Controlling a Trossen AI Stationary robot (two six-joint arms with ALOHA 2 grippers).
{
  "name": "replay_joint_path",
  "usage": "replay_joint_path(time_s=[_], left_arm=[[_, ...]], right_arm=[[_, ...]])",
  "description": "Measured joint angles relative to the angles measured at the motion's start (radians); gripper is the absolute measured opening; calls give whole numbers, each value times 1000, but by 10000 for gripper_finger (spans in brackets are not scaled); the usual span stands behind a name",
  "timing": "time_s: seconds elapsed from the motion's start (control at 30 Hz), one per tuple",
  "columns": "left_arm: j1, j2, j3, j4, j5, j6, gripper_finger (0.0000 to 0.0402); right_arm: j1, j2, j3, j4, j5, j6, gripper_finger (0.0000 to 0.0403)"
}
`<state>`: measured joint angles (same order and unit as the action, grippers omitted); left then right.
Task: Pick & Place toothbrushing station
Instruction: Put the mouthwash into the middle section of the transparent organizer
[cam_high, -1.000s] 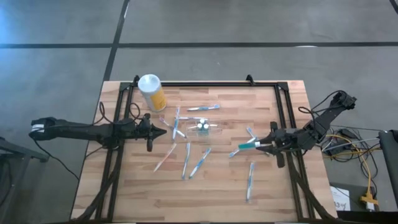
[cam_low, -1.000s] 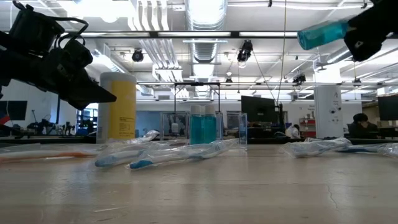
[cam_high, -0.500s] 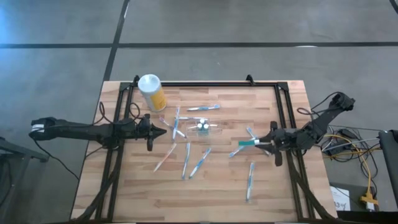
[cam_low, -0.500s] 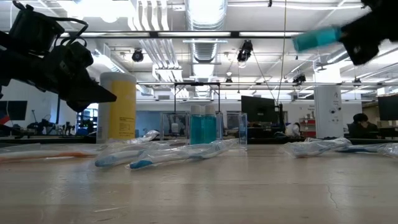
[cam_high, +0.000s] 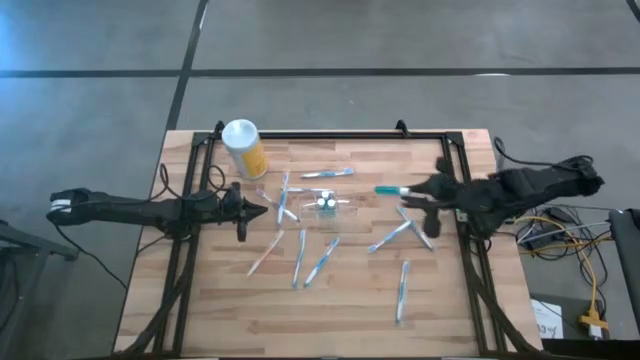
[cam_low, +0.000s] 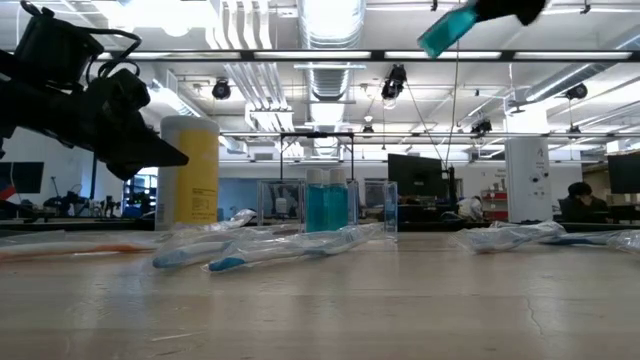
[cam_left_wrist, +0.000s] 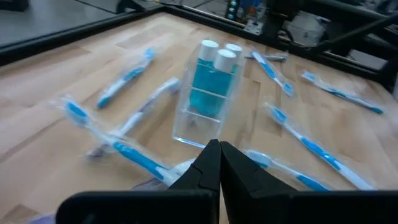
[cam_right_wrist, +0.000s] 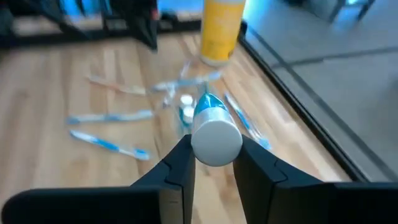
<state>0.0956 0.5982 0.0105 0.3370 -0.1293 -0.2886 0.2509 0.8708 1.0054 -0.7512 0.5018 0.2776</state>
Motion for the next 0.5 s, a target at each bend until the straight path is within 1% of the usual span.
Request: replay_joint_path(time_s=[0.07, 0.13, 0.23, 0.3, 0.4, 0.5], left_arm=[[1, 0, 0, 0, -12, 0, 5], [0, 0, 0, -2, -12, 0, 5], [0, 0, 0, -3, -8, 8, 5], [0, 0, 0, -6, -8, 21, 5], [0, 0, 0, -11, -7, 26, 5], [0, 0, 0, -27, -3, 26, 5]], right_arm=[[-73, 106, 83, -53, -96, -41, 78], [-132, 214, 165, -89, -167, -80, 76], [-186, 363, 290, -94, -209, -165, 74], [-214, 462, 390, -128, -233, -212, 71], [-251, 618, 564, -238, -295, -262, 57], [-269, 762, 724, -365, -312, -321, 35]])
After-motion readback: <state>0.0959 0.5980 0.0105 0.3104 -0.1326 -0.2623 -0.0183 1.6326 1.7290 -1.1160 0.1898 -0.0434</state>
